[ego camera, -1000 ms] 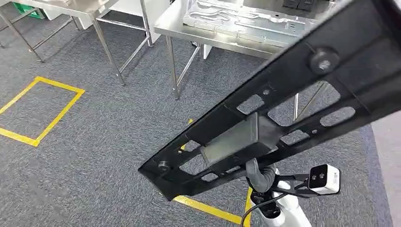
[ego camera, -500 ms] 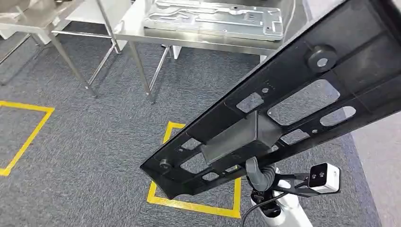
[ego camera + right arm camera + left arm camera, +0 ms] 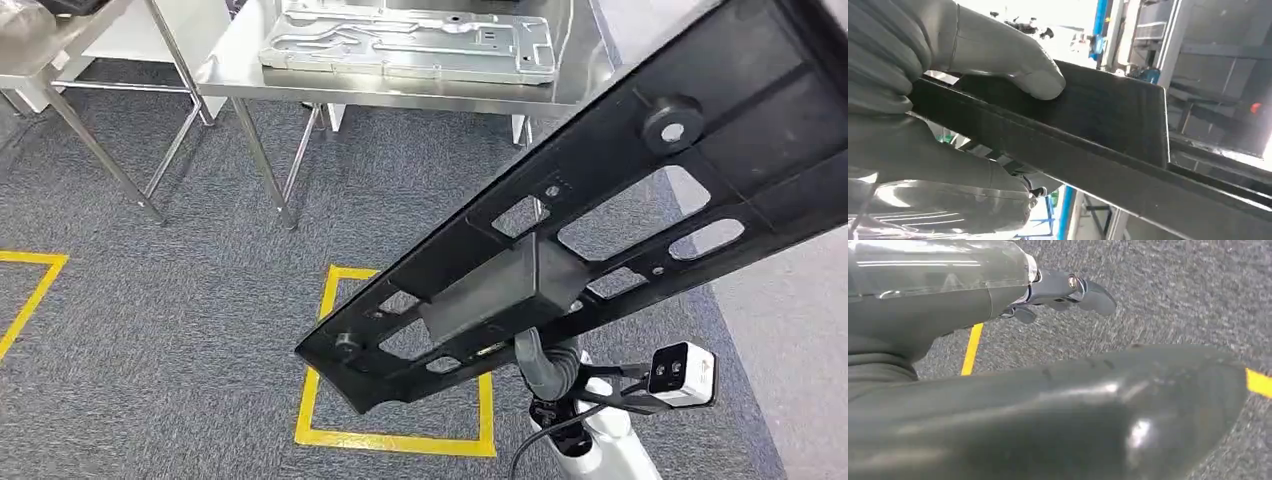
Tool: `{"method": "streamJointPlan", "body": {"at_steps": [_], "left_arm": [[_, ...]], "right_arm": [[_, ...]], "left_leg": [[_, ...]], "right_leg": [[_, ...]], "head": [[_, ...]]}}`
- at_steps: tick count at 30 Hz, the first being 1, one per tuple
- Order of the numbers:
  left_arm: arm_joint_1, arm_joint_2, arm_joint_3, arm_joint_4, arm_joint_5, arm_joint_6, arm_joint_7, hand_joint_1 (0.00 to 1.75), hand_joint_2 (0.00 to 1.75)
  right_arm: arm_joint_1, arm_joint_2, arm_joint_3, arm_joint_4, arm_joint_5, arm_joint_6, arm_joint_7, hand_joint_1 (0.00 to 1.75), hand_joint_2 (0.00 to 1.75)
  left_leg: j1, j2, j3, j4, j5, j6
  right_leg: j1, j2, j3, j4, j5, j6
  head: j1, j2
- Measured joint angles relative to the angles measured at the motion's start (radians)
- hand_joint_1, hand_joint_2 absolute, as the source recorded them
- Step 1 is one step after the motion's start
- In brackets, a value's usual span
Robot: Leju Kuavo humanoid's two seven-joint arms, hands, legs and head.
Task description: Take the parts from the cabinet and place them on the table.
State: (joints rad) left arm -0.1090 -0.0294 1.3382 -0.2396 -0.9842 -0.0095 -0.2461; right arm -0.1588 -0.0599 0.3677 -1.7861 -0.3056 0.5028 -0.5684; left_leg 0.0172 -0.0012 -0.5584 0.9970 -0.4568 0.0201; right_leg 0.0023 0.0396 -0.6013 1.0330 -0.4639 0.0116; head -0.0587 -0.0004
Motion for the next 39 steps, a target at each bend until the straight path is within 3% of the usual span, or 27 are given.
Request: {"method": "streamJointPlan", "body": {"at_steps": [1, 3, 4, 5, 6, 8, 9, 10, 13, 15, 16, 18, 19, 20, 21, 22, 24, 25, 28, 30, 31, 33, 34, 35, 36, 37, 39], "left_arm": [[0.001, 0.0, 0.0, 0.0, 0.0, 0.0, -0.002, 0.0, 0.0], [0.005, 0.0, 0.0, 0.0, 0.0, -0.002, -0.004, 0.0, 0.0], [0.007, 0.0, 0.0, 0.0, 0.0, -0.003, -0.006, 0.0, 0.0], [0.008, 0.0, 0.0, 0.0, 0.0, -0.006, -0.007, 0.0, 0.0], [0.008, 0.0, 0.0, 0.0, 0.0, -0.007, -0.008, 0.0, 0.0], [0.008, -0.002, 0.0, 0.0, 0.0, -0.01, -0.009, 0.0, 0.0], [0.008, -0.002, 0.0, 0.0, 0.0, -0.01, -0.009, 0.0, 0.0], [0.007, -0.002, 0.0, 0.0, 0.0, -0.01, -0.009, 0.0, 0.0], [0.007, -0.002, 0.0, 0.0, 0.0, -0.013, -0.011, 0.0, 0.0], [0.005, -0.002, 0.0, 0.0, 0.001, -0.015, -0.016, 0.0, 0.0], [0.004, -0.003, 0.0, 0.0, 0.001, -0.015, -0.016, 0.0, 0.0], [0.007, -0.003, 0.0, 0.0, 0.004, -0.014, -0.016, 0.0, 0.0], [0.009, -0.003, 0.0, 0.0, 0.005, -0.014, -0.015, 0.0, 0.0], [0.01, -0.003, 0.0, 0.0, 0.007, -0.014, -0.015, 0.0, 0.0], [0.012, -0.003, 0.0, 0.0, 0.007, -0.013, -0.015, 0.0, 0.0], [0.013, -0.003, 0.0, 0.0, 0.006, -0.014, -0.014, 0.0, 0.0], [0.013, -0.002, 0.0, 0.0, 0.006, -0.012, -0.014, 0.0, 0.0], [0.013, 0.002, 0.0, 0.0, 0.006, -0.011, -0.014, 0.0, 0.0], [0.014, 0.002, 0.0, 0.0, 0.006, -0.009, -0.014, 0.0, 0.0], [0.013, 0.0, 0.0, 0.0, 0.006, -0.009, -0.015, 0.0, 0.0], [0.012, 0.0, 0.0, 0.0, 0.006, -0.009, -0.015, 0.0, 0.0], [0.011, 0.0, 0.0, 0.0, 0.006, -0.01, -0.015, 0.0, 0.0], [0.01, 0.0, 0.0, 0.0, 0.006, -0.01, -0.015, 0.0, 0.0], [0.011, 0.0, 0.0, 0.0, 0.005, -0.012, -0.015, 0.0, 0.0], [0.012, 0.0, 0.0, 0.0, 0.004, -0.012, -0.015, 0.0, 0.0], [0.013, 0.0, 0.0, 0.0, 0.004, -0.012, -0.016, 0.0, 0.0], [0.013, 0.0, 0.0, 0.0, 0.004, -0.015, -0.017, 0.0, 0.0]], "right_arm": [[-0.002, 0.0, 0.0, -0.001, 0.003, -0.002, 0.0, 1.71, 1.75], [0.0, 0.0, 0.001, -0.002, 0.005, -0.008, 0.001, 1.71, 1.75], [0.002, 0.0, 0.001, -0.002, 0.006, -0.009, 0.001, 1.71, 1.75], [0.003, 0.0, 0.001, -0.002, 0.007, -0.009, 0.002, 1.71, 1.75], [0.003, 0.0, 0.001, -0.002, 0.007, -0.009, 0.002, 1.71, 1.75], [0.002, 0.0, 0.001, -0.002, 0.008, -0.009, 0.003, 1.71, 1.75], [0.001, 0.0, 0.001, -0.002, 0.009, -0.009, 0.003, 1.71, 1.75], [0.001, 0.0, 0.001, -0.002, 0.009, -0.009, 0.003, 1.71, 1.75], [0.001, 0.0, 0.001, -0.003, 0.009, -0.008, 0.004, 1.71, 1.75], [-0.001, 0.0, 0.001, -0.005, 0.008, -0.01, 0.003, 1.71, 1.75], [-0.005, 0.0, 0.001, -0.005, 0.006, -0.01, 0.001, 1.71, 1.75], [-0.007, 0.0, 0.001, -0.005, 0.006, -0.01, 0.001, 1.71, 1.75], [-0.006, 0.0, 0.001, -0.005, 0.006, -0.011, 0.001, 1.71, 1.75], [-0.006, 0.0, 0.001, -0.005, 0.006, -0.012, 0.001, 1.71, 1.75], [-0.006, 0.0, 0.001, -0.005, 0.006, -0.013, 0.001, 1.71, 1.75], [-0.006, 0.0, 0.001, -0.005, 0.006, -0.014, 0.001, 1.71, 1.75], [-0.006, 0.0, 0.001, -0.005, 0.006, -0.014, -0.001, 1.71, 1.75], [-0.005, 0.0, 0.001, -0.005, 0.007, -0.014, -0.002, 1.71, 1.75], [0.0, 0.0, 0.001, -0.005, 0.011, -0.016, -0.006, 1.71, 1.75], [0.001, 0.0, 0.001, -0.008, 0.012, -0.016, -0.008, 1.71, 1.75], [-0.001, -0.001, 0.001, -0.008, 0.012, -0.016, -0.01, 1.71, 1.75], [-0.002, -0.001, 0.002, -0.008, 0.014, -0.017, -0.01, 1.71, 1.75], [0.004, -0.002, 0.002, -0.007, 0.014, -0.018, -0.01, 1.71, 1.75], [0.008, -0.003, 0.002, -0.007, 0.014, -0.021, -0.01, 1.71, 1.75], [0.011, -0.004, 0.001, -0.007, 0.015, -0.026, -0.01, 1.71, 1.75], [0.01, -0.005, 0.001, -0.007, 0.015, -0.027, -0.01, 1.71, 1.75], [0.011, -0.005, 0.001, -0.007, 0.018, -0.027, -0.011, 1.71, 1.75]], "left_leg": [[0.0, 0.002, -0.001, 0.0, 0.0, 0.004], [-0.001, 0.008, -0.002, 0.0, -0.001, 0.006], [-0.001, 0.011, -0.002, 0.0, -0.004, 0.006], [-0.001, 0.013, -0.001, 0.0, -0.006, 0.004], [-0.001, 0.014, 0.002, 0.0, -0.008, 0.003], [0.001, 0.015, 0.013, 0.001, -0.015, -0.005], [0.0, 0.015, 0.018, 0.001, -0.019, -0.011], [-0.007, 0.016, 0.016, 0.004, -0.023, -0.018], [-0.004, 0.021, 0.022, -0.003, -0.028, -0.037], [0.001, 0.017, 0.025, 0.015, -0.04, -0.048], [0.001, 0.013, 0.004, 0.063, -0.065, -0.049], [0.002, 0.011, -0.088, 0.231, -0.136, -0.053], [0.002, 0.011, -0.139, 0.312, -0.157, -0.054], [0.002, 0.011, -0.166, 0.342, -0.151, -0.052], [0.002, 0.011, -0.169, 0.321, -0.118, -0.05], [0.001, 0.01, -0.147, 0.253, -0.063, -0.045], [-0.004, 0.007, -0.073, 0.06, 0.053, -0.029], [-0.01, 0.004, -0.057, 0.047, 0.033, -0.021], [-0.017, 0.004, -0.056, 0.028, 0.025, -0.012], [-0.002, 0.005, -0.036, 0.003, 0.029, -0.003], [-0.003, 0.005, -0.028, -0.004, 0.028, -0.002], [-0.002, 0.006, -0.023, -0.007, 0.023, 0.005], [-0.002, 0.006, -0.021, -0.007, 0.019, 0.007], [-0.002, 0.006, -0.018, -0.007, 0.016, 0.006], [-0.002, 0.006, -0.013, -0.006, 0.012, 0.004], [-0.001, 0.006, -0.007, -0.006, 0.008, 0.002], [0.002, 0.006, 0.01, -0.002, -0.006, -0.006]], "right_leg": [[-0.001, -0.018, -0.024, 0.052, -0.036, 0.003], [-0.009, -0.029, -0.109, 0.227, -0.116, 0.011], [-0.011, -0.03, -0.138, 0.281, -0.127, 0.014], [-0.014, -0.031, -0.144, 0.288, -0.115, 0.016], [-0.017, -0.034, -0.127, 0.25, -0.083, 0.018], [-0.02, -0.044, -0.031, 0.066, 0.01, 0.017], [-0.02, -0.057, 0.009, -0.015, 0.02, 0.013], [-0.011, -0.058, 0.014, -0.022, 0.009, 0.007], [-0.005, -0.046, 0.01, -0.019, 0.004, -0.014], [-0.014, -0.042, 0.026, -0.03, 0.005, -0.028], [-0.014, -0.042, 0.031, -0.03, 0.0, -0.036], [-0.01, -0.04, 0.039, -0.029, -0.007, -0.046], [-0.007, -0.036, 0.043, -0.029, -0.011, -0.047], [-0.005, -0.032, 0.048, -0.029, -0.016, -0.047], [-0.003, -0.028, 0.056, -0.029, -0.021, -0.047], [-0.002, -0.025, 0.066, -0.029, -0.028, -0.046], [0.002, -0.022, 0.09, -0.029, -0.044, -0.043], [0.005, -0.022, 0.089, -0.029, -0.05, -0.038], [-0.003, -0.019, 0.086, -0.031, -0.054, -0.021], [-0.001, -0.02, 0.102, -0.038, -0.066, -0.009], [0.0, -0.026, 0.095, -0.014, -0.078, -0.003], [-0.009, -0.028, 0.001, 0.15, -0.149, 0.006], [-0.013, -0.029, -0.046, 0.224, -0.17, 0.011], [-0.016, -0.029, -0.083, 0.273, -0.173, 0.016], [-0.019, -0.03, -0.093, 0.27, -0.146, 0.02], [-0.023, -0.032, -0.083, 0.226, -0.102, 0.023], [-0.028, -0.04, -0.014, 0.056, 0.006, 0.025]], "head": [[0.0, 0.0], [0.0, 0.0], [0.0, 0.0], [0.0, 0.0], [0.0, 0.0], [0.0, 0.0], [0.0, 0.0], [0.0, 0.0], [0.0, 0.0], [0.0, 0.0], [0.0, 0.0], [0.0, 0.0], [0.0, 0.0], [0.0, 0.0], [0.0, 0.0], [0.0, 0.0], [0.0, 0.0], [0.0, 0.0], [0.0, 0.0], [0.0, 0.0], [0.0, 0.0], [0.0, 0.0], [0.0, 0.0], [0.0, 0.0], [0.0, 0.0], [0.0, 0.0], [0.0, 0.0]]}}
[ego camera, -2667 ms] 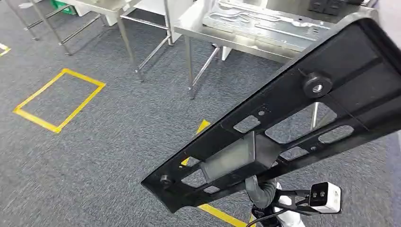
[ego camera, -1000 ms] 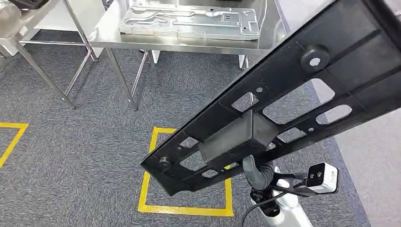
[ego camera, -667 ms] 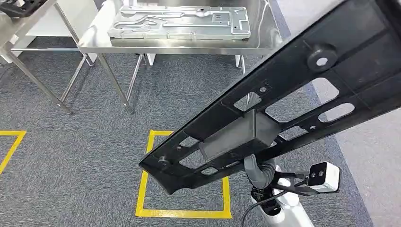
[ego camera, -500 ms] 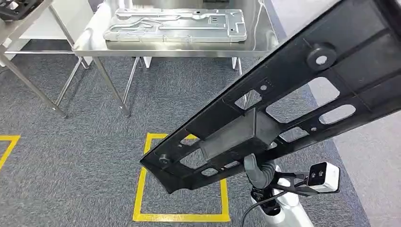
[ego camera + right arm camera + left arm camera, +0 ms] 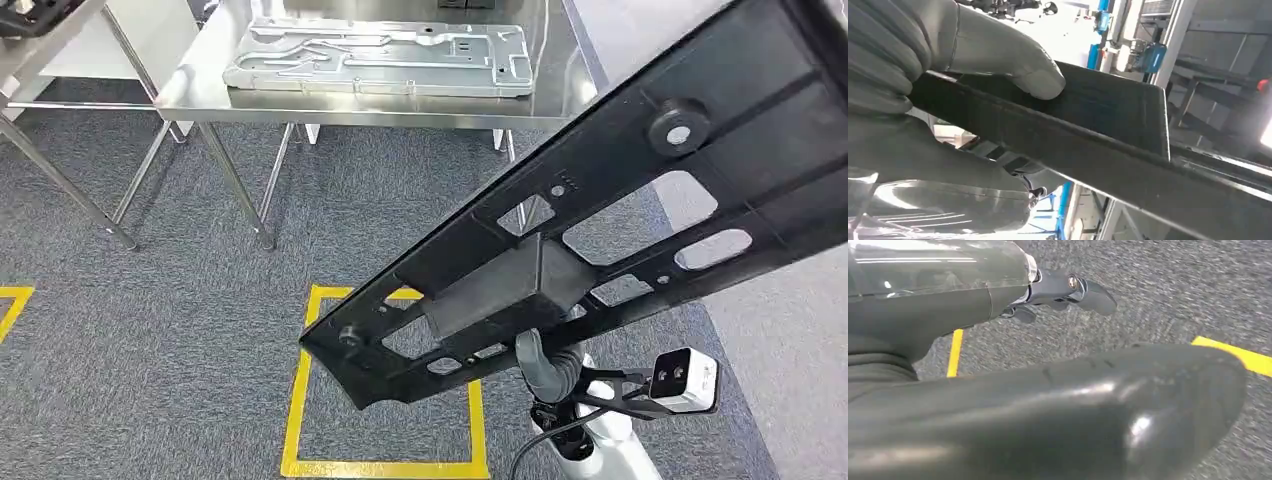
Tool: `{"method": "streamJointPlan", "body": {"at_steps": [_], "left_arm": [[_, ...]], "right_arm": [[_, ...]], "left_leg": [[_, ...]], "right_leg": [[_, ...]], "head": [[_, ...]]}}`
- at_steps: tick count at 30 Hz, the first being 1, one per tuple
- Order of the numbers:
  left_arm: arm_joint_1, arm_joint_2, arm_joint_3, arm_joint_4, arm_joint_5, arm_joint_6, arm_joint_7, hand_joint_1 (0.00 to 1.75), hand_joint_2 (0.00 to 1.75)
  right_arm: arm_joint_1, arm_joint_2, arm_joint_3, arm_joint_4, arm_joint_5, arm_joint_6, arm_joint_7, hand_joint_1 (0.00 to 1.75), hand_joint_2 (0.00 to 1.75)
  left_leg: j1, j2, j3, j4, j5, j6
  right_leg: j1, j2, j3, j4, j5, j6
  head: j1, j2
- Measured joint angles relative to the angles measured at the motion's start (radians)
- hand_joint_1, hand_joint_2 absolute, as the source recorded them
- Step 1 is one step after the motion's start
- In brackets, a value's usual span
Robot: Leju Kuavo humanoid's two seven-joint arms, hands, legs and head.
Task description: Take the parts from the cabinet and place them on the table.
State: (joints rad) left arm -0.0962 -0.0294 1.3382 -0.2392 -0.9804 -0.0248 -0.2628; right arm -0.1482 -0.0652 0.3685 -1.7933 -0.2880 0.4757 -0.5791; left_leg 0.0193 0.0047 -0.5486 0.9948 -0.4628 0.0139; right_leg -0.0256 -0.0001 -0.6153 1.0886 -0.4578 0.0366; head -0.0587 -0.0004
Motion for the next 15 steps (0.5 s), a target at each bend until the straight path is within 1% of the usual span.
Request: {"method": "streamJointPlan", "body": {"at_steps": [1, 2, 3, 5, 6, 7, 8, 9, 10, 11, 12, 13, 14, 15], "left_arm": [[-0.001, 0.0, 0.0, 0.0, 0.0, 0.0, -0.001, 0.0, 0.0], [-0.002, 0.0, 0.0, 0.0, 0.0, 0.0, -0.002, 0.0, 0.0], [-0.002, 0.0, 0.0, 0.0, 0.001, -0.001, -0.004, 0.0, 0.0], [-0.002, 0.0, 0.0, 0.0, 0.003, -0.003, -0.009, 0.0, 0.0], [-0.003, 0.0, 0.0, 0.0, 0.003, -0.003, -0.01, 0.0, 0.0], [-0.004, 0.0, 0.0, 0.0, 0.003, -0.004, -0.01, 0.0, 0.0], [-0.006, -0.002, 0.0, 0.0, 0.003, -0.005, -0.01, 0.0, 0.0], [-0.006, -0.002, 0.0, 0.0, 0.003, -0.005, -0.01, 0.0, 0.0], [-0.004, -0.002, 0.0, 0.0, 0.003, -0.005, -0.01, 0.0, 0.0], [-0.001, -0.001, 0.0, 0.0, 0.003, -0.005, -0.01, 0.0, 0.0], [0.0, -0.002, 0.0, 0.0, 0.003, -0.005, -0.01, 0.0, 0.0], [0.001, -0.002, 0.0, 0.0, 0.003, -0.005, -0.01, 0.0, 0.0], [0.001, -0.002, 0.0, 0.0, 0.003, -0.005, -0.01, 0.0, 0.0], [0.001, -0.001, 0.0, 0.0, 0.003, -0.005, -0.01, 0.0, 0.0]], "right_arm": [[0.0, -0.001, 0.0, 0.0, 0.001, 0.0, 0.0, 1.71, 1.75], [-0.001, -0.001, 0.001, -0.001, 0.002, 0.0, 0.0, 1.71, 1.75], [0.002, -0.002, 0.001, -0.001, 0.003, 0.0, -0.001, 1.71, 1.75], [0.006, -0.002, 0.001, -0.002, 0.007, -0.002, -0.002, 1.71, 1.75], [0.006, -0.002, 0.001, -0.004, 0.01, -0.002, -0.002, 1.71, 1.75], [0.006, -0.002, 0.0, -0.007, 0.012, -0.002, -0.003, 1.71, 1.75], [0.005, -0.002, 0.0, -0.008, 0.012, -0.002, -0.005, 1.71, 1.75], [0.006, -0.002, 0.0, -0.008, 0.012, -0.002, -0.005, 1.71, 1.75], [0.008, -0.002, 0.0, -0.008, 0.015, -0.002, -0.005, 1.71, 1.75], [0.009, -0.002, 0.0, -0.008, 0.015, -0.002, -0.005, 1.71, 1.75], [0.01, -0.002, 0.0, -0.008, 0.015, -0.003, -0.004, 1.71, 1.75], [0.01, -0.002, 0.0, -0.008, 0.015, -0.004, -0.002, 1.71, 1.75], [0.009, -0.001, 0.0, -0.008, 0.015, -0.005, -0.001, 1.71, 1.75], [0.009, -0.001, 0.0, -0.008, 0.015, -0.005, -0.001, 1.71, 1.75]], "left_leg": [[-0.002, 0.0, 0.003, 0.002, -0.007, -0.008], [-0.007, -0.002, 0.003, 0.009, -0.016, -0.016], [-0.007, 0.0, 0.004, 0.005, -0.015, -0.02], [-0.004, 0.004, 0.01, -0.001, -0.021, -0.033], [-0.002, 0.004, 0.01, 0.003, -0.028, -0.042], [0.001, 0.003, 0.005, 0.033, -0.041, -0.044], [0.001, 0.003, -0.027, 0.097, -0.072, -0.045], [0.001, 0.003, -0.074, 0.18, -0.106, -0.047], [0.001, 0.003, -0.126, 0.268, -0.133, -0.049], [0.001, 0.003, -0.169, 0.33, -0.143, -0.048], [0.001, 0.003, -0.188, 0.34, -0.125, -0.046], [0.001, 0.003, -0.181, 0.303, -0.085, -0.042], [-0.001, 0.002, -0.149, 0.22, -0.026, -0.036], [-0.003, 0.002, -0.112, 0.128, 0.028, -0.027]], "right_leg": [[0.0, -0.007, 0.024, -0.061, 0.012, -0.001], [0.007, -0.003, 0.034, -0.079, -0.002, -0.012], [0.007, -0.002, 0.031, -0.075, -0.003, -0.018], [0.013, 0.002, 0.032, -0.074, -0.009, -0.031], [0.007, 0.005, 0.045, -0.083, -0.006, -0.043], [0.006, 0.003, 0.053, -0.086, -0.01, -0.049], [0.007, 0.002, 0.057, -0.086, -0.015, -0.056], [0.01, 0.002, 0.062, -0.086, -0.018, -0.061], [0.013, 0.003, 0.065, -0.086, -0.023, -0.062], [0.015, 0.005, 0.07, -0.086, -0.029, -0.063], [0.016, 0.007, 0.078, -0.086, -0.035, -0.063], [0.017, 0.009, 0.088, -0.086, -0.042, -0.062], [0.019, 0.011, 0.101, -0.086, -0.051, -0.061], [0.021, 0.011, 0.115, -0.086, -0.06, -0.059]], "head": [[0.0, 0.0], [0.0, 0.0], [0.0, 0.0], [0.0, 0.0], [0.0, 0.0], [0.0, 0.0], [0.0, 0.0], [0.0, 0.0], [0.0, 0.0], [0.0, 0.0], [0.0, 0.0], [0.0, 0.0], [0.0, 0.0], [0.0, 0.0]]}}
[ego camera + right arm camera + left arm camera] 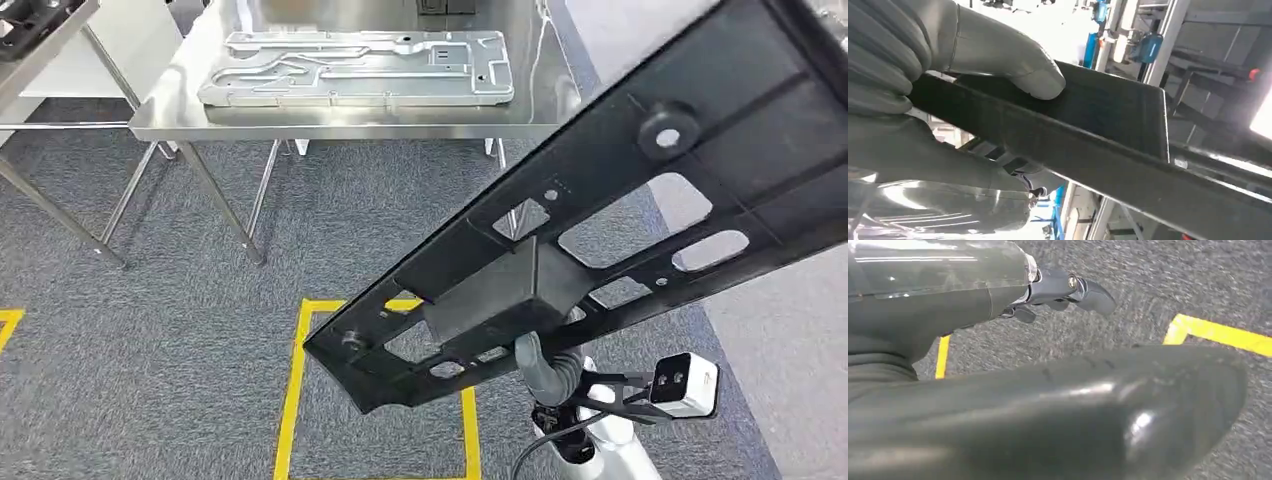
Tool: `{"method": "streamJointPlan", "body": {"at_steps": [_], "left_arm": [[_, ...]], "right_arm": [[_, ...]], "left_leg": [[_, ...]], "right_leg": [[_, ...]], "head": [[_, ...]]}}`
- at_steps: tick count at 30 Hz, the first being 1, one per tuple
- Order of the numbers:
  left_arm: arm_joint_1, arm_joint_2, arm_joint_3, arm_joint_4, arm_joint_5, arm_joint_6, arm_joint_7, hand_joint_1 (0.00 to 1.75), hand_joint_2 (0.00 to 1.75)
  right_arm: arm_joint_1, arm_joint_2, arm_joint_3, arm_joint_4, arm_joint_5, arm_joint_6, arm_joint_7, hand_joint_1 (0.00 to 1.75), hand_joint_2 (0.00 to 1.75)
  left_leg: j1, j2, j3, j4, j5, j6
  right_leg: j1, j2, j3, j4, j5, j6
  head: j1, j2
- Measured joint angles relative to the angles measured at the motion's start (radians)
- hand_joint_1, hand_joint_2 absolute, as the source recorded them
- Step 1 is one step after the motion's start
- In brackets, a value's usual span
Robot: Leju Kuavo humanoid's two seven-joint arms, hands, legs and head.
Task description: Take the parts from the cabinet and place them on the table.
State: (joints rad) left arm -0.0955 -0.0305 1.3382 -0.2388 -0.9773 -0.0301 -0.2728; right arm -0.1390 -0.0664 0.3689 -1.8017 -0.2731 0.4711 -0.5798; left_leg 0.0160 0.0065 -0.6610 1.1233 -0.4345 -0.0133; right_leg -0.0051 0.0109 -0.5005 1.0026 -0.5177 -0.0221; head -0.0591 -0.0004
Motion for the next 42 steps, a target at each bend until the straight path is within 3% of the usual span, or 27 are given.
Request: {"method": "streamJointPlan", "body": {"at_steps": [1, 2, 3, 5, 7, 8, 11, 12, 13, 14, 16, 18, 20, 21, 22, 23, 26, 27, 28, 29, 31, 32, 33, 35, 38, 41, 42], "left_arm": [[0.0, 0.0, 0.0, 0.0, 0.0, 0.0, 0.0, 0.0, 0.0], [-0.001, 0.004, 0.0, 0.0, 0.0, 0.0, 0.0, 0.0, 0.0], [-0.002, 0.003, 0.0, 0.0, 0.0, 0.0, 0.0, 0.0, 0.0], [0.0, 0.003, 0.0, 0.0, 0.0, 0.0, 0.0, 0.0, 0.0], [0.0, 0.003, 0.0, 0.0, 0.0, -0.003, -0.003, 0.0, 0.0], [-0.001, 0.003, 0.0, 0.0, 0.0, -0.003, -0.003, 0.0, 0.0], [-0.001, 0.003, 0.0, 0.0, 0.0, -0.005, -0.006, 0.0, 0.0], [0.002, 0.003, 0.0, 0.0, 0.0, -0.006, -0.006, 0.0, 0.0], [0.002, 0.003, 0.0, 0.0, 0.0, -0.006, -0.006, 0.0, 0.0], [0.002, 0.003, 0.0, 0.0, -0.001, -0.007, -0.006, 0.0, 0.0], [0.002, 0.003, 0.0, 0.0, -0.003, -0.008, -0.006, 0.0, 0.0], [-0.001, 0.003, 0.0, 0.0, -0.003, -0.008, -0.006, 0.0, 0.0], [0.0, 0.002, 0.0, 0.0, -0.003, -0.008, -0.006, 0.0, 0.0], [0.0, 0.002, 0.0, 0.0, -0.002, -0.008, -0.006, 0.0, 0.0], [-0.001, 0.003, 0.0, 0.0, 0.0, -0.008, -0.007, 0.0, 0.0], [-0.004, 0.002, 0.0, 0.001, 0.0, -0.009, -0.007, 0.0, 0.0], [-0.004, 0.001, 0.0, 0.001, 0.003, -0.009, -0.007, 0.0, 0.0], [-0.001, 0.001, 0.0, 0.001, 0.003, -0.007, -0.006, 0.0, 0.0], [0.002, 0.001, 0.0, 0.001, 0.005, -0.006, -0.006, 0.0, 0.0], [0.002, 0.001, 0.0, 0.001, 0.005, -0.006, -0.006, 0.0, 0.0], [0.002, 0.001, 0.0, 0.001, 0.006, -0.006, -0.006, 0.0, 0.0], [0.004, 0.002, 0.0, 0.001, 0.007, -0.006, -0.006, 0.0, 0.0], [0.002, 0.002, 0.0, 0.001, 0.007, -0.006, -0.006, 0.0, 0.0], [0.005, 0.002, 0.0, 0.001, 0.008, -0.006, -0.006, 0.0, 0.0], [0.004, 0.0, 0.0, 0.001, 0.008, -0.006, -0.007, 0.0, 0.0], [0.002, 0.0, 0.0, 0.001, 0.012, -0.007, -0.007, 0.0, 0.0], [0.004, 0.0, 0.0, 0.001, 0.012, -0.007, -0.007, 0.0, 0.0]], "right_arm": [[0.0, 0.0, 0.0, 0.0, 0.0, 0.0, 0.0, 1.71, 1.75], [-0.001, 0.0, 0.0, 0.0, 0.0, 0.0, 0.0, 1.71, 1.75], [0.0, 0.0, 0.0, 0.0, 0.0, 0.0, 0.001, 1.71, 1.75], [0.001, 0.0, 0.0, -0.002, 0.001, 0.0, 0.001, 1.71, 1.75], [0.001, 0.0, 0.001, -0.006, 0.001, 0.0, 0.003, 1.71, 1.75], [-0.002, 0.0, 0.001, -0.008, 0.001, 0.001, 0.003, 1.71, 1.75], [0.005, -0.001, 0.001, -0.008, 0.002, 0.001, 0.003, 1.71, 1.75], [0.007, -0.001, 0.001, -0.008, 0.002, 0.0, 0.003, 1.71, 1.75], [0.007, -0.002, 0.0, -0.008, 0.002, 0.0, 0.003, 1.71, 1.75], [0.007, -0.003, 0.0, -0.008, 0.002, 0.0, 0.003, 1.71, 1.75], [0.007, -0.004, 0.0, -0.008, 0.002, 0.0, 0.003, 1.71, 1.75], [0.008, -0.006, 0.0, -0.008, 0.003, 0.0, 0.002, 1.71, 1.75], [0.014, -0.007, 0.0, -0.011, 0.003, 0.0, 0.001, 1.71, 1.75], [0.013, -0.007, 0.0, -0.011, 0.003, 0.0, 0.001, 1.71, 1.75], [0.015, -0.007, 0.0, -0.012, 0.003, 0.0, 0.001, 1.71, 1.75], [0.013, -0.007, 0.0, -0.012, 0.003, 0.0, 0.0, 1.71, 1.75], [0.018, -0.007, 0.0, -0.011, 0.006, 0.001, 0.0, 1.71, 1.75], [0.018, -0.007, 0.0, -0.011, 0.006, 0.002, -0.001, 1.71, 1.75], [0.018, -0.007, 0.0, -0.011, 0.006, 0.003, -0.001, 1.71, 1.75], [0.018, -0.007, 0.0, -0.011, 0.006, 0.003, -0.001, 1.71, 1.75], [0.017, -0.007, 0.0, -0.011, 0.005, 0.003, -0.001, 1.71, 1.75], [0.016, -0.007, 0.001, -0.011, 0.005, 0.003, -0.001, 1.71, 1.75], [0.015, -0.007, 0.001, -0.01, 0.005, 0.003, -0.001, 1.71, 1.75], [0.015, -0.007, 0.002, -0.009, 0.004, 0.003, -0.001, 1.71, 1.75], [0.015, -0.007, 0.003, -0.009, 0.003, 0.003, -0.005, 1.71, 1.75], [0.018, -0.007, 0.004, -0.008, 0.003, 0.003, -0.011, 1.71, 1.75], [0.02, -0.007, 0.004, -0.008, 0.003, 0.003, -0.011, 1.71, 1.75]], "left_leg": [[-0.005, 0.0, 0.028, -0.077, 0.03, 0.011], [-0.012, 0.001, 0.046, -0.094, 0.005, 0.018], [-0.013, 0.001, 0.047, -0.095, 0.003, 0.019], [-0.013, 0.0, 0.05, -0.11, -0.003, 0.031], [-0.007, -0.003, 0.082, -0.123, -0.006, 0.042], [-0.006, -0.003, 0.089, -0.125, -0.01, 0.047], [-0.007, -0.004, 0.102, -0.125, -0.027, 0.05], [-0.007, -0.005, 0.11, -0.125, -0.033, 0.049], [-0.007, -0.005, 0.119, -0.125, -0.04, 0.048], [-0.007, -0.005, 0.131, -0.125, -0.049, 0.046], [-0.007, -0.005, 0.157, -0.126, -0.067, 0.038], [-0.007, -0.006, 0.162, -0.127, -0.076, 0.026], [-0.007, -0.004, 0.172, -0.112, -0.076, 0.012], [-0.009, -0.005, 0.177, -0.108, -0.076, 0.005], [-0.004, -0.005, 0.173, -0.091, -0.087, 0.003], [-0.004, -0.005, 0.149, -0.042, -0.097, 0.0], [-0.002, -0.005, 0.009, 0.164, -0.187, -0.011], [-0.002, -0.005, -0.025, 0.196, -0.199, -0.013], [-0.002, -0.005, -0.034, 0.183, -0.181, -0.013], [-0.002, -0.005, -0.02, 0.118, -0.13, -0.011], [-0.003, -0.005, 0.039, -0.053, -0.011, 0.001], [-0.008, -0.004, 0.048, -0.093, 0.01, 0.008], [-0.014, -0.003, 0.045, -0.094, -0.037, 0.011], [-0.016, -0.006, 0.047, -0.102, -0.012, 0.028], [-0.008, -0.009, 0.087, -0.116, -0.012, 0.045], [-0.008, -0.01, 0.099, -0.117, -0.028, 0.051], [-0.008, -0.01, 0.105, -0.116, -0.035, 0.051]], "right_leg": [[-0.001, 0.0, 0.007, -0.002, -0.009, 0.002], [0.006, 0.001, 0.011, -0.001, -0.018, 0.012], [0.002, 0.002, 0.012, -0.005, -0.019, 0.018], [0.003, 0.001, 0.022, 0.0, -0.008, 0.031], [-0.002, -0.001, 0.023, 0.026, -0.024, 0.039], [-0.001, -0.003, -0.008, 0.078, -0.049, 0.043], [-0.005, -0.003, -0.155, 0.281, -0.126, 0.054], [-0.006, -0.004, -0.182, 0.298, -0.12, 0.058], [-0.007, -0.005, -0.187, 0.273, -0.087, 0.06], [-0.008, -0.006, -0.17, 0.208, -0.031, 0.057], [-0.007, -0.009, -0.109, 0.029, 0.097, 0.046], [0.005, -0.012, -0.114, 0.022, 0.043, 0.028], [0.005, -0.01, -0.106, 0.011, 0.075, 0.011], [0.002, -0.009, -0.089, 0.01, 0.071, 0.005], [-0.001, -0.01, -0.075, 0.003, 0.07, 0.001], [-0.002, -0.012, -0.065, 0.002, 0.065, -0.007], [0.002, -0.011, -0.057, 0.002, 0.049, -0.014], [0.002, -0.008, -0.052, 0.002, 0.044, -0.014], [0.002, -0.005, -0.044, 0.002, 0.038, -0.012], [0.002, -0.003, -0.032, 0.002, 0.03, -0.01], [0.002, -0.004, -0.007, 0.002, 0.012, -0.005], [0.003, -0.005, 0.002, 0.003, 0.005, 0.0], [0.003, -0.003, 0.001, 0.003, 0.001, 0.007], [0.003, -0.004, 0.007, 0.011, -0.002, 0.022], [0.002, -0.005, -0.001, 0.053, -0.016, 0.036], [-0.002, -0.006, -0.141, 0.26, -0.104, 0.051], [-0.002, -0.006, -0.18, 0.3, -0.118, 0.055]], "head": [[0.0, 0.0], [0.0, 0.0], [0.0, 0.0], [0.0, 0.0], [0.001, 0.0], [0.0, 0.0], [0.0, 0.0], [0.0, 0.0], [0.0, 0.0], [0.0, 0.0], [0.0, 0.0], [0.001, 0.0], [0.001, 0.0], [0.001, 0.0], [0.001, 0.0], [0.0, 0.0], [0.0, 0.0], [0.0, 0.0], [0.0, 0.0], [0.0, 0.0], [0.0, 0.0], [0.001, 0.0], [0.0, 0.0], [0.001, 0.0], [0.001, 0.0], [0.001, 0.0], [0.001, 0.0]]}}
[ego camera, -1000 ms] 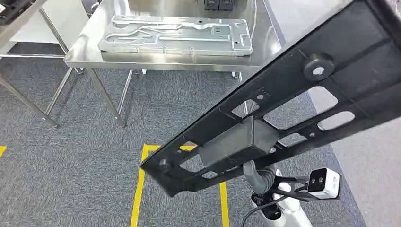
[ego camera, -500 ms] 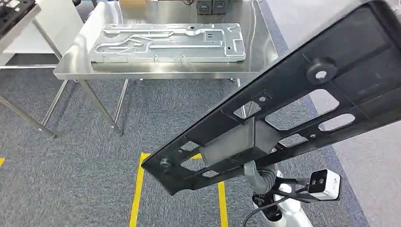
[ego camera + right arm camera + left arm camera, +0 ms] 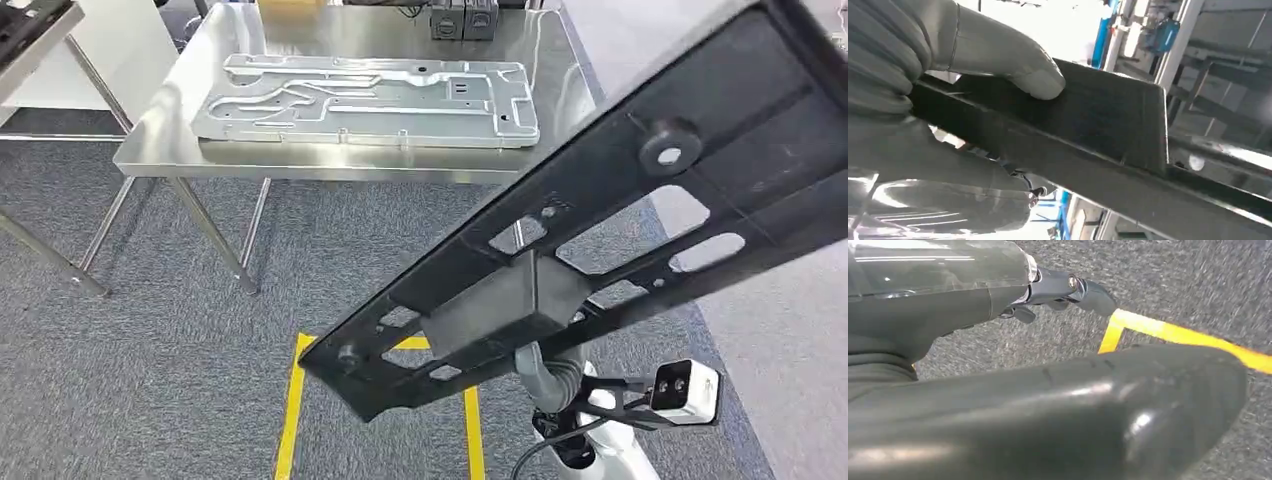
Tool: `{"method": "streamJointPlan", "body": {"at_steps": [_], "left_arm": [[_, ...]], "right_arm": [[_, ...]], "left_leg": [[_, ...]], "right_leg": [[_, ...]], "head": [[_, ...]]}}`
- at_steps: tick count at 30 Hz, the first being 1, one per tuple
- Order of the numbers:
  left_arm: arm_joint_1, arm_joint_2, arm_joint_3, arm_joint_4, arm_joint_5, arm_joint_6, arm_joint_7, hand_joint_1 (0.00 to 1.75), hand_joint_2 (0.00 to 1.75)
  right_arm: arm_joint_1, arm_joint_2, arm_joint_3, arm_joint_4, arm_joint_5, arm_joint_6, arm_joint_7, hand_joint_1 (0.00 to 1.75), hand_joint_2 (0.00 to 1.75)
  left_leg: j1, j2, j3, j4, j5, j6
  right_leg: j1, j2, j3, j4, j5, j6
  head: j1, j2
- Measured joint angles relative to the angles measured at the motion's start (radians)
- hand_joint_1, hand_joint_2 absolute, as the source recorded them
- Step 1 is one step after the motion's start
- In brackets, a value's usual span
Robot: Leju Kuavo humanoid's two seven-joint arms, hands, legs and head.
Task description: Take the parts from the cabinet and place them on the table.
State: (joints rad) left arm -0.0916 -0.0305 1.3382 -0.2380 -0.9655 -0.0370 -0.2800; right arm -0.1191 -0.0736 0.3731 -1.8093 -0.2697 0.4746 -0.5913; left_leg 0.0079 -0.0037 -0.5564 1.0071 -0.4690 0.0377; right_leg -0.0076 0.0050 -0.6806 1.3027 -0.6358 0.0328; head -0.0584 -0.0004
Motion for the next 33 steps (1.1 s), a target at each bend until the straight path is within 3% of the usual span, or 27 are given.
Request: {"method": "streamJointPlan", "body": {"at_steps": [1, 2, 4, 5, 6, 7, 8, 10, 11, 12, 14, 15, 16, 17, 18, 20, 21, 22, 23, 25, 26, 27, 28, 30, 31, 32, 33], "left_arm": [[0.001, 0.0, 0.0, 0.0, 0.0, 0.0, 0.0, 0.0, 0.0], [0.002, 0.0, 0.0, 0.0, 0.001, 0.0, 0.0, 0.0, 0.0], [0.002, -0.001, 0.0, 0.0, 0.002, -0.001, 0.0, 0.0, 0.0], [0.002, -0.002, 0.0, 0.0, 0.002, -0.002, 0.0, 0.0, 0.0], [0.0, -0.002, 0.0, 0.0, 0.002, -0.002, 0.0, 0.0, 0.0], [-0.001, -0.002, 0.0, 0.0, 0.002, -0.002, 0.001, 0.0, 0.0], [0.0, -0.002, 0.0, 0.0, 0.002, -0.002, 0.001, 0.0, 0.0], [-0.003, -0.002, 0.0, 0.0, 0.002, -0.002, 0.001, 0.0, 0.0], [-0.004, -0.002, 0.0, 0.0, 0.002, -0.002, 0.001, 0.0, 0.0], [-0.005, -0.003, 0.0, 0.0, 0.002, -0.002, 0.002, 0.0, 0.0], [-0.004, -0.005, 0.0, 0.0, 0.003, 0.0, 0.005, 0.0, 0.0], [-0.002, -0.005, 0.0, 0.0, 0.003, 0.001, 0.006, 0.0, 0.0], [0.001, -0.005, 0.0, 0.0, 0.003, 0.001, 0.007, 0.0, 0.0], [0.001, -0.005, 0.0, 0.0, 0.003, 0.001, 0.007, 0.0, 0.0], [0.002, -0.005, 0.0, 0.0, 0.003, 0.001, 0.007, 0.0, 0.0], [0.003, -0.005, 0.0, 0.0, 0.004, 0.001, 0.007, 0.0, 0.0], [0.006, -0.002, 0.001, 0.0, 0.005, 0.002, 0.007, 0.0, 0.0], [0.005, -0.003, 0.002, 0.001, 0.006, 0.003, 0.007, 0.0, 0.0], [0.005, -0.003, 0.002, 0.001, 0.006, 0.004, 0.008, 0.0, 0.0], [0.005, -0.004, 0.003, 0.001, 0.006, 0.004, 0.006, 0.0, 0.0], [0.006, -0.006, 0.003, 0.001, 0.006, 0.004, 0.005, 0.0, 0.0], [0.005, -0.006, 0.003, 0.001, 0.006, 0.004, 0.004, 0.0, 0.0], [0.003, -0.006, 0.004, 0.001, 0.006, 0.004, 0.004, 0.0, 0.0], [0.003, -0.006, 0.004, 0.001, 0.006, 0.004, 0.001, 0.0, 0.0], [0.005, -0.007, 0.004, 0.001, 0.007, 0.004, 0.001, 0.0, 0.0], [0.005, -0.007, 0.005, 0.001, 0.009, 0.005, 0.001, 0.0, 0.0], [0.006, -0.008, 0.005, 0.001, 0.009, 0.006, 0.001, 0.0, 0.0]], "right_arm": [[0.001, 0.0, 0.0, 0.0, 0.0, 0.0, 0.0, 1.71, 1.75], [0.001, -0.001, 0.0, 0.001, 0.0, 0.0, -0.001, 1.71, 1.75], [0.001, -0.002, 0.0, 0.001, 0.0, 0.002, -0.003, 1.71, 1.75], [0.001, -0.003, 0.001, 0.001, 0.0, 0.002, -0.004, 1.71, 1.75], [0.001, -0.003, 0.001, 0.003, 0.0, 0.002, -0.005, 1.71, 1.75], [0.001, -0.003, 0.002, 0.002, 0.0, 0.003, -0.005, 1.71, 1.75], [0.001, -0.003, 0.002, 0.0, 0.0, 0.003, -0.005, 1.71, 1.75], [-0.001, -0.003, 0.002, -0.001, 0.0, 0.003, -0.005, 1.71, 1.75], [-0.001, -0.003, 0.002, -0.001, 0.0, 0.003, -0.005, 1.71, 1.75], [-0.004, -0.003, 0.002, -0.001, 0.0, 0.003, -0.005, 1.71, 1.75], [-0.002, -0.003, 0.002, -0.001, 0.0, 0.005, -0.005, 1.71, 1.75], [-0.001, -0.003, 0.002, 0.0, 0.0, 0.005, -0.005, 1.71, 1.75], [0.001, -0.003, 0.002, 0.0, 0.0, 0.005, -0.005, 1.71, 1.75], [0.002, -0.003, 0.002, 0.0, 0.0, 0.006, -0.006, 1.71, 1.75], [0.003, -0.003, 0.002, 0.0, 0.0, 0.006, -0.007, 1.71, 1.75], [0.003, -0.003, 0.002, 0.0, 0.003, 0.006, -0.011, 1.71, 1.75], [0.004, -0.003, 0.002, 0.001, 0.005, 0.006, -0.013, 1.71, 1.75], [0.007, -0.003, 0.002, 0.002, 0.01, 0.006, -0.017, 1.71, 1.75], [0.009, -0.003, 0.003, 0.0, 0.015, 0.006, -0.018, 1.71, 1.75], [0.014, -0.003, 0.003, -0.008, 0.018, 0.006, -0.019, 1.71, 1.75], [0.017, -0.003, 0.003, -0.011, 0.019, 0.006, -0.019, 1.71, 1.75], [0.018, -0.003, 0.003, -0.015, 0.02, 0.006, -0.02, 1.71, 1.75], [0.021, -0.003, 0.003, -0.018, 0.021, 0.006, -0.02, 1.71, 1.75], [0.035, -0.003, 0.003, -0.018, 0.022, 0.01, -0.02, 1.71, 1.75], [0.042, -0.003, 0.003, -0.018, 0.022, 0.013, -0.02, 1.71, 1.75], [0.045, -0.003, 0.003, -0.018, 0.019, 0.017, -0.021, 1.71, 1.75], [0.046, -0.003, 0.002, -0.018, 0.017, 0.02, -0.021, 1.71, 1.75]], "left_leg": [[0.0, 0.0, 0.008, 0.0, -0.006, -0.001], [0.0, -0.001, 0.018, 0.0, -0.014, -0.003], [0.0, -0.003, 0.046, 0.0, -0.034, -0.009], [0.0, -0.002, 0.049, -0.003, -0.043, -0.013], [-0.002, -0.003, 0.061, -0.002, -0.048, -0.019], [-0.002, -0.004, 0.06, -0.004, -0.053, -0.026], [-0.001, -0.003, 0.064, -0.008, -0.061, -0.034], [-0.002, -0.002, 0.078, 0.008, -0.057, -0.041], [0.001, -0.002, 0.061, 0.046, -0.058, -0.046], [0.001, -0.002, 0.026, 0.109, -0.064, -0.049], [0.003, -0.001, -0.073, 0.254, -0.121, -0.056], [0.003, -0.001, -0.114, 0.303, -0.155, -0.057], [0.003, -0.001, -0.142, 0.319, -0.17, -0.058], [0.003, -0.001, -0.149, 0.292, -0.158, -0.057], [0.002, -0.001, -0.138, 0.231, -0.119, -0.053], [-0.004, -0.001, -0.096, 0.067, 0.019, -0.033], [-0.011, -0.005, -0.095, 0.04, 0.066, -0.026], [-0.012, -0.004, -0.091, 0.035, 0.04, -0.025], [-0.014, -0.004, -0.084, 0.033, 0.053, -0.019], [-0.008, -0.006, -0.066, 0.017, 0.051, -0.008], [-0.005, -0.006, -0.048, 0.004, 0.052, -0.005], [-0.005, -0.005, -0.035, -0.002, 0.047, 0.001], [-0.005, -0.004, -0.031, -0.003, 0.044, 0.005], [-0.005, -0.003, -0.022, -0.003, 0.029, 0.005], [-0.005, -0.003, -0.012, -0.003, 0.02, 0.004], [-0.005, -0.002, -0.001, -0.003, 0.011, 0.004], [-0.005, 0.0, 0.013, -0.003, 0.001, 0.002]], "right_leg": [[0.0, 0.0, -0.015, -0.004, 0.016, 0.001], [0.0, 0.0, -0.011, -0.046, 0.055, -0.001], [0.0, -0.001, 0.04, -0.214, 0.178, -0.011], [0.002, -0.003, 0.056, -0.275, 0.225, -0.02], [0.01, -0.004, 0.052, -0.271, 0.189, -0.022], [0.013, -0.005, 0.056, -0.272, 0.179, -0.032], [0.013, -0.005, 0.06, -0.275, 0.199, -0.039], [0.008, -0.001, 0.078, -0.282, 0.191, -0.054], [0.005, -0.004, 0.091, -0.289, 0.188, -0.059], [0.005, -0.005, 0.098, -0.29, 0.182, -0.065], [0.006, -0.004, 0.111, -0.29, 0.168, -0.068], [0.007, -0.003, 0.119, -0.289, 0.16, -0.069], [0.007, -0.001, 0.13, -0.289, 0.151, -0.068], [0.008, 0.0, 0.143, -0.289, 0.141, -0.068], [0.009, 0.0, 0.159, -0.29, 0.13, -0.067], [0.012, -0.001, 0.189, -0.291, 0.108, -0.064], [0.015, -0.001, 0.2, -0.288, 0.099, -0.059], [0.014, 0.005, 0.198, -0.292, 0.092, -0.051], [0.013, 0.005, 0.2, -0.298, 0.087, -0.045], [0.015, 0.005, 0.208, -0.279, 0.101, -0.034], [0.011, 0.004, 0.204, -0.258, 0.099, -0.03], [0.01, 0.002, 0.176, -0.204, 0.1, -0.025], [0.008, 0.002, 0.13, -0.137, 0.083, -0.019], [0.003, 0.001, 0.038, -0.027, 0.014, -0.01], [0.001, 0.001, 0.005, -0.003, -0.013, -0.007], [0.0, 0.0, -0.007, -0.015, -0.007, -0.006], [-0.001, -0.002, 0.0, -0.063, 0.028, -0.006]], "head": [[0.0, 0.0], [0.0, 0.0], [0.0, 0.0], [0.0, 0.0], [0.0, 0.0], [0.001, 0.0], [0.001, 0.0], [0.001, 0.0], [0.001, 0.0], [0.001, 0.0], [0.001, 0.0], [0.001, 0.0], [0.001, 0.0], [0.001, 0.0], [0.001, 0.0], [0.001, 0.0], [0.001, 0.0], [0.001, 0.0], [0.001, 0.0], [0.001, 0.0], [0.001, 0.0], [0.001, 0.0], [0.001, 0.0], [0.001, 0.0], [0.001, 0.0], [0.001, 0.0], [0.001, 0.0]]}}
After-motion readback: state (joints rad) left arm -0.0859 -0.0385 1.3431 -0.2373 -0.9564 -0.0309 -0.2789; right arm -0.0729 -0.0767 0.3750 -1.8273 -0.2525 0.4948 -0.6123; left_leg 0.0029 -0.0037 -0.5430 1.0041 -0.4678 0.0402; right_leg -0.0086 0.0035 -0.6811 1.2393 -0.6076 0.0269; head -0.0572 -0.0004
